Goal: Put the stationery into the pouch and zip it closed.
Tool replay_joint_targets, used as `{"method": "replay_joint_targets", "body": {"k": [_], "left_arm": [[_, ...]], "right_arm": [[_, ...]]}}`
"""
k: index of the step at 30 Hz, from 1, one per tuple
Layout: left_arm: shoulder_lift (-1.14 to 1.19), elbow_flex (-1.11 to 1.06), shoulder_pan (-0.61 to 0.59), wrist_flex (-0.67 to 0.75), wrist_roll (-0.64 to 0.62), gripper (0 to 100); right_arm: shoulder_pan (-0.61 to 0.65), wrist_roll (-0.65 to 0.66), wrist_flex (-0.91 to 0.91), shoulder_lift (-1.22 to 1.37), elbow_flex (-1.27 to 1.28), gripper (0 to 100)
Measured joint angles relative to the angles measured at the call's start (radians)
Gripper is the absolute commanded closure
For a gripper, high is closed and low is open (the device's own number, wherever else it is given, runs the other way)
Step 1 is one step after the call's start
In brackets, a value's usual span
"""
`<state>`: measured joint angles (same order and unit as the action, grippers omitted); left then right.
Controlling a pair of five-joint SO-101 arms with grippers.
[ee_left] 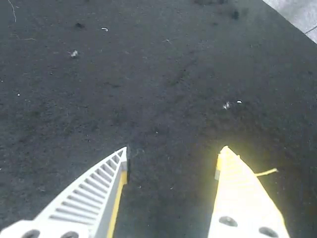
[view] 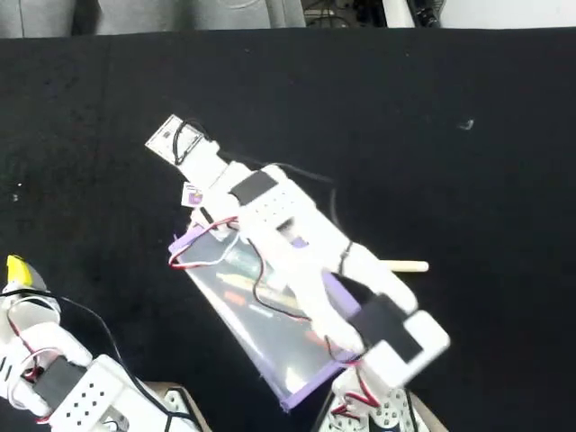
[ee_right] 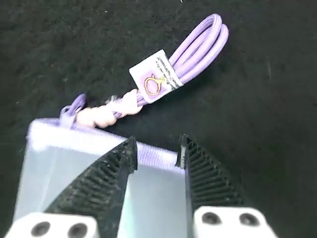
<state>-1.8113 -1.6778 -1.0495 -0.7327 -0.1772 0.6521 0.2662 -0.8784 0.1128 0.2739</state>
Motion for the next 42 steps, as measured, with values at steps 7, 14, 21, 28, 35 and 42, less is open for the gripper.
{"method": "replay_joint_targets", "body": {"k": [7, 14, 21, 28, 35, 42], "left_arm": [[0.000, 0.000, -0.041, 0.000, -0.005, 71], [0.000, 0.000, -0.060, 0.000, -0.005, 71], [0.000, 0.000, -0.060, 0.000, -0.005, 71], [0.000, 0.000, -0.060, 0.000, -0.005, 71], [0.000, 0.000, -0.060, 0.000, -0.005, 71], [0.000, 0.000, -0.060, 0.000, -0.005, 71]], "right_arm": [[0.031, -0.003, 0.091, 0.130, -0.109, 85.3], [0.034, -0.253, 0.103, 0.305, -0.344, 85.3], [-0.009, -0.333, 0.011, 0.589, -0.652, 85.3], [-0.055, -0.334, -0.181, 0.807, -0.994, 85.3], [-0.123, -0.334, -0.416, 0.914, -1.318, 85.3], [-0.180, -0.334, -0.448, 1.045, -1.428, 85.4]]}}
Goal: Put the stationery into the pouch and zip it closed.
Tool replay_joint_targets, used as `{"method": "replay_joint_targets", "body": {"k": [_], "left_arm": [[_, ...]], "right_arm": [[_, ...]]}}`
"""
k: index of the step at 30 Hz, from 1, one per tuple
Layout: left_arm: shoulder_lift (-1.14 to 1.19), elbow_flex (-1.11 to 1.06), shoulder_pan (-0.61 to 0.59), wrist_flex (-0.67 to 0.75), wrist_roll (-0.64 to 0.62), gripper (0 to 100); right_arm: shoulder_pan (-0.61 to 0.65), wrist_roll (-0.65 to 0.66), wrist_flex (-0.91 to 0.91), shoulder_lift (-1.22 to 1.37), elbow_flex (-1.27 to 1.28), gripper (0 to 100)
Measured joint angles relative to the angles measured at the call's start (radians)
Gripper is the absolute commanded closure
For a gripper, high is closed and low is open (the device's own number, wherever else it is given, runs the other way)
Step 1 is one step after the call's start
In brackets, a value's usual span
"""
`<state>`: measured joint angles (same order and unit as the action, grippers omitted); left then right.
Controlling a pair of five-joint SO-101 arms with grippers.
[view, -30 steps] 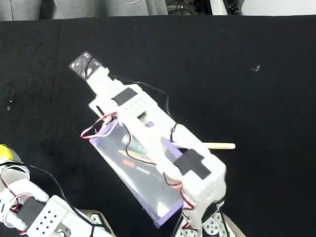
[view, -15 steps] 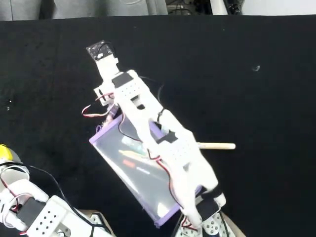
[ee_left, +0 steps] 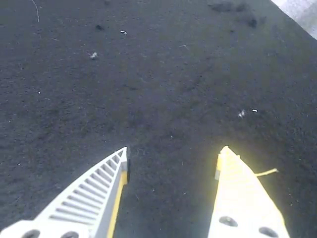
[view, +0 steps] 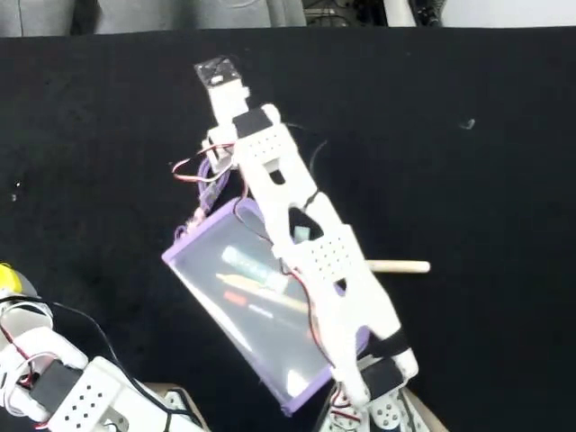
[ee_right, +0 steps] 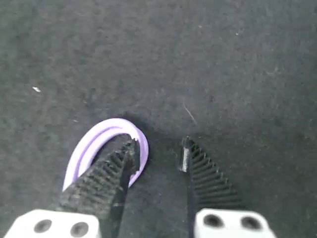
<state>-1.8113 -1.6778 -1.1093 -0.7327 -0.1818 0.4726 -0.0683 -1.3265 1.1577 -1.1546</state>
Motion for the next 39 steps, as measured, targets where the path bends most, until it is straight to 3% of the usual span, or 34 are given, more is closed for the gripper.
{"method": "replay_joint_targets", "body": {"k": [7, 14, 26, 34, 39], "left_arm": [[0.000, 0.000, -0.005, 0.000, 0.000, 71], [0.000, 0.000, -0.003, 0.000, 0.000, 71], [0.000, 0.000, -0.003, 0.000, 0.000, 71], [0.000, 0.000, -0.003, 0.000, 0.000, 71], [0.000, 0.000, -0.003, 0.000, 0.000, 71]], "right_arm": [[-0.002, 0.000, -0.005, 0.034, -0.018, 98.9], [-0.002, 0.000, -0.020, 0.035, -0.029, 98.7], [0.017, 0.035, -0.219, 0.066, -0.193, 98.1], [0.043, 0.040, -0.219, 0.083, -0.195, 74.0], [0.064, 0.041, -0.219, 0.083, -0.196, 70.1]]}}
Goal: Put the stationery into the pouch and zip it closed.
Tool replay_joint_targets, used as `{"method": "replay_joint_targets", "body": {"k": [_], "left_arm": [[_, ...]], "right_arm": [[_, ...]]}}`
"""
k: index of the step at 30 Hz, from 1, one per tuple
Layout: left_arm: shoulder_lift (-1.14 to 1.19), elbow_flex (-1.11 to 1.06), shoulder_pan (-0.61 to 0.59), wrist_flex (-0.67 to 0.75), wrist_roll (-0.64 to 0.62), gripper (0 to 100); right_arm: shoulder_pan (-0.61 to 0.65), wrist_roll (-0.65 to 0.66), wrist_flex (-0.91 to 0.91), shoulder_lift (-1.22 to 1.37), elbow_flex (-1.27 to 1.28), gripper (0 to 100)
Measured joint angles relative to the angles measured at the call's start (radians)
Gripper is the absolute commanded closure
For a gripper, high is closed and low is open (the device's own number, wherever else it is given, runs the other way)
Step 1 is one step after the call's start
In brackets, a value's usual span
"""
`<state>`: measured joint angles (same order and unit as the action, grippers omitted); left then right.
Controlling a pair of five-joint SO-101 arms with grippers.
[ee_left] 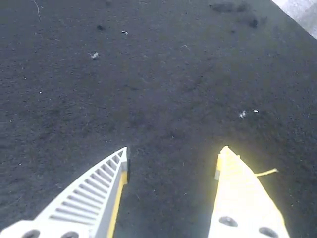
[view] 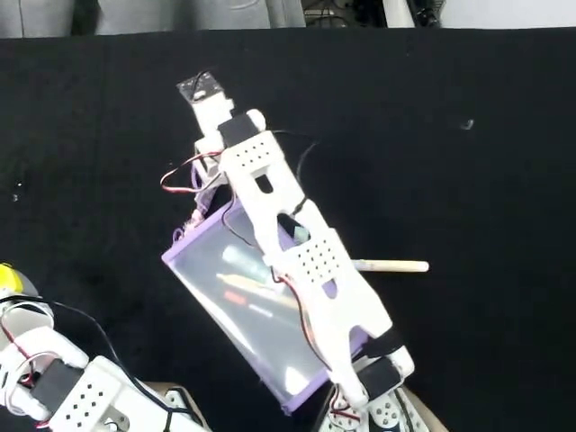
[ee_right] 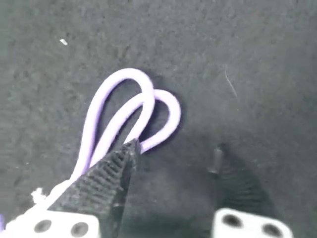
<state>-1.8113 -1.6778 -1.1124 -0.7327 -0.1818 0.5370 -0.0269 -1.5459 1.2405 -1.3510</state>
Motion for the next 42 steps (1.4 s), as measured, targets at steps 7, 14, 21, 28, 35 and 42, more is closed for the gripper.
{"method": "replay_joint_targets", "body": {"k": [7, 14, 21, 28, 35, 42], "left_arm": [[0.000, 0.000, 0.000, 0.000, 0.000, 71], [0.000, 0.000, 0.000, 0.000, 0.000, 71], [0.000, 0.000, 0.000, 0.000, -0.002, 71], [0.000, 0.000, 0.000, 0.000, -0.002, 71], [0.000, 0.000, 0.000, 0.000, -0.002, 71], [0.000, 0.000, 0.000, 0.000, -0.002, 71]], "right_arm": [[0.046, 0.000, 0.000, 0.002, -0.086, 70.1], [0.043, 0.000, 0.000, 0.044, -0.086, 70.1], [0.043, -0.051, 0.002, 0.078, -0.087, 73.6], [0.041, -0.057, -0.017, 0.078, -0.087, 97.2], [0.041, -0.058, -0.017, 0.078, -0.087, 98.8], [0.041, -0.058, -0.058, 0.080, -0.140, 98.8]]}}
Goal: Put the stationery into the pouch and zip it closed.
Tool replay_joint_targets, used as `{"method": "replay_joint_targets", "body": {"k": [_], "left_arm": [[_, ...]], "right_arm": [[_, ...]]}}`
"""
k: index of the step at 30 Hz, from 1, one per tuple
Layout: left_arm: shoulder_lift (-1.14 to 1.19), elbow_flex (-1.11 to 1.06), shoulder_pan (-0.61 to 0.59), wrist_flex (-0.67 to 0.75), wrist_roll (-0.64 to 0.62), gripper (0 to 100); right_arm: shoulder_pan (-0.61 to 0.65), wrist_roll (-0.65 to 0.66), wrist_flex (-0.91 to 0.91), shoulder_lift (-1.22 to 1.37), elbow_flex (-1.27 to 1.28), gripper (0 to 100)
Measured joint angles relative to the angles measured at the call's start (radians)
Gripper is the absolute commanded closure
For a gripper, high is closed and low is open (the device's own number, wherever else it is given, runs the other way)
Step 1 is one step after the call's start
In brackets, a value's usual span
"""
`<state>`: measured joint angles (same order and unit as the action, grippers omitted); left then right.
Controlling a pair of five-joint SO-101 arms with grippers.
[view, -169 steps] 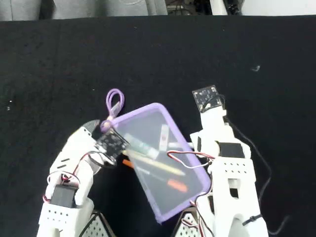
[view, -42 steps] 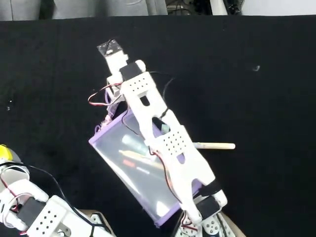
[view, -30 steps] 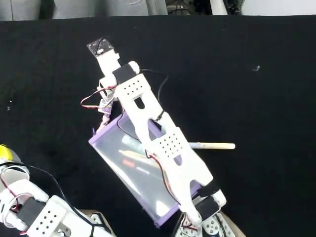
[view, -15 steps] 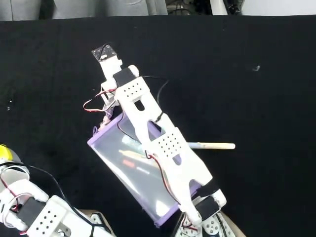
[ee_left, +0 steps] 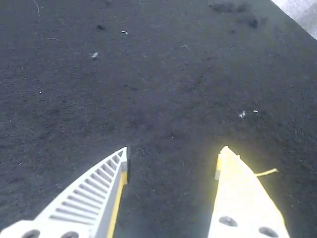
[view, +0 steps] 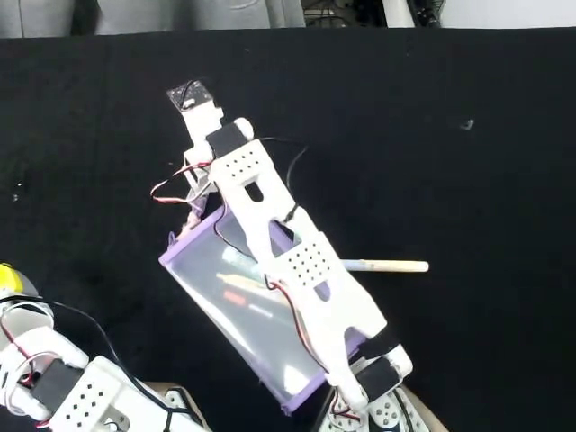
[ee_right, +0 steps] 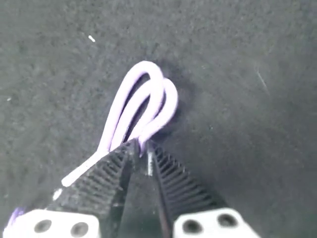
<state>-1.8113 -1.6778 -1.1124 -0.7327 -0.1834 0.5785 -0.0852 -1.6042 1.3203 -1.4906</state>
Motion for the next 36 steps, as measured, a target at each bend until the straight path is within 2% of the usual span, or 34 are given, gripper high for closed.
{"method": "replay_joint_targets", "body": {"k": [5, 13, 16, 21, 28, 36], "left_arm": [[0.000, 0.000, 0.000, 0.000, 0.000, 71], [0.000, 0.000, 0.000, 0.000, 0.000, 71], [0.000, 0.000, 0.000, 0.000, 0.000, 71], [0.000, 0.000, 0.000, 0.000, 0.000, 71], [0.000, 0.000, 0.000, 0.000, 0.000, 71], [0.000, 0.000, 0.000, 0.000, 0.000, 71]], "right_arm": [[-0.038, 0.000, -0.078, -0.009, -0.124, 98.8], [-0.232, 0.000, -0.110, -0.097, -0.127, 98.8], [-0.252, 0.000, -0.129, -0.120, -0.127, 98.7], [-0.210, 0.000, -0.129, -0.120, -0.127, 96.6], [-0.011, -0.002, -0.117, -0.098, -0.127, 72.0], [0.006, -0.095, -0.014, 0.017, -0.127, 70.5]]}}
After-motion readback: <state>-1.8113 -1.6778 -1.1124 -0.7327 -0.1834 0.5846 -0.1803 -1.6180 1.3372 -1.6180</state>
